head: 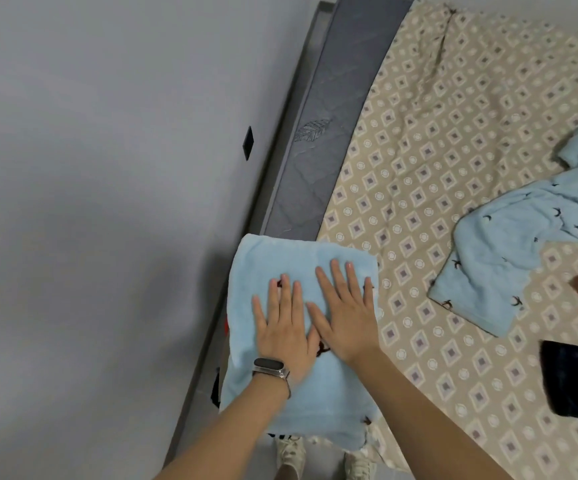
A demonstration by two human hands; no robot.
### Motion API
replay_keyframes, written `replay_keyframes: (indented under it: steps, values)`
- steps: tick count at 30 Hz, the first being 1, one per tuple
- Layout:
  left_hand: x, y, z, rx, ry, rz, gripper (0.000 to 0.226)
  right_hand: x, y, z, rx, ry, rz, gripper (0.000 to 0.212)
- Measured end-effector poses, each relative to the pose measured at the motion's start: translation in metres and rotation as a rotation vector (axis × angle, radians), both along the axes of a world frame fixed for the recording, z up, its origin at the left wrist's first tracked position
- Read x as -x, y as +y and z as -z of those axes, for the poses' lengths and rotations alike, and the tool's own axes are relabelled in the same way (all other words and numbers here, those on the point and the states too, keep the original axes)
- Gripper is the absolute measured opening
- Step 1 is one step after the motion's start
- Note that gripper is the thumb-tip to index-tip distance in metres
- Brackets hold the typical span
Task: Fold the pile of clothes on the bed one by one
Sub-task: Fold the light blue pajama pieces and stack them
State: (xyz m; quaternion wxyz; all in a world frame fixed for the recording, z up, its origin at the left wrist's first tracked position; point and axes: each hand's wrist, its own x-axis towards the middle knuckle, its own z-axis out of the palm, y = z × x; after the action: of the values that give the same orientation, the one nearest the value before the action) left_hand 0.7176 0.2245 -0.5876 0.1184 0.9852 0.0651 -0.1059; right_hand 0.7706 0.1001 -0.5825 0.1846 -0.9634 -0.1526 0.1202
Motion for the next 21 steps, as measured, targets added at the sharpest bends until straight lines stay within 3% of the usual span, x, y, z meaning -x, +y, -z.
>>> replay_keyframes:
  steps: [12, 18, 21]
  values:
    - [-0.012, -0.012, 0.061, -0.013, 0.041, 0.03, 0.067, -0.006, -0.011, 0.075, -0.018, -0.011, 0.059, 0.064]
    - [-0.02, -0.008, 0.033, -0.037, 0.111, 0.036, 0.068, -0.016, -0.013, 0.045, -0.058, 0.091, 0.015, 0.069]
    - [-0.022, -0.005, 0.008, -0.038, 0.139, 0.023, 0.07, -0.018, -0.022, 0.011, -0.229, 0.119, 0.043, 0.061]
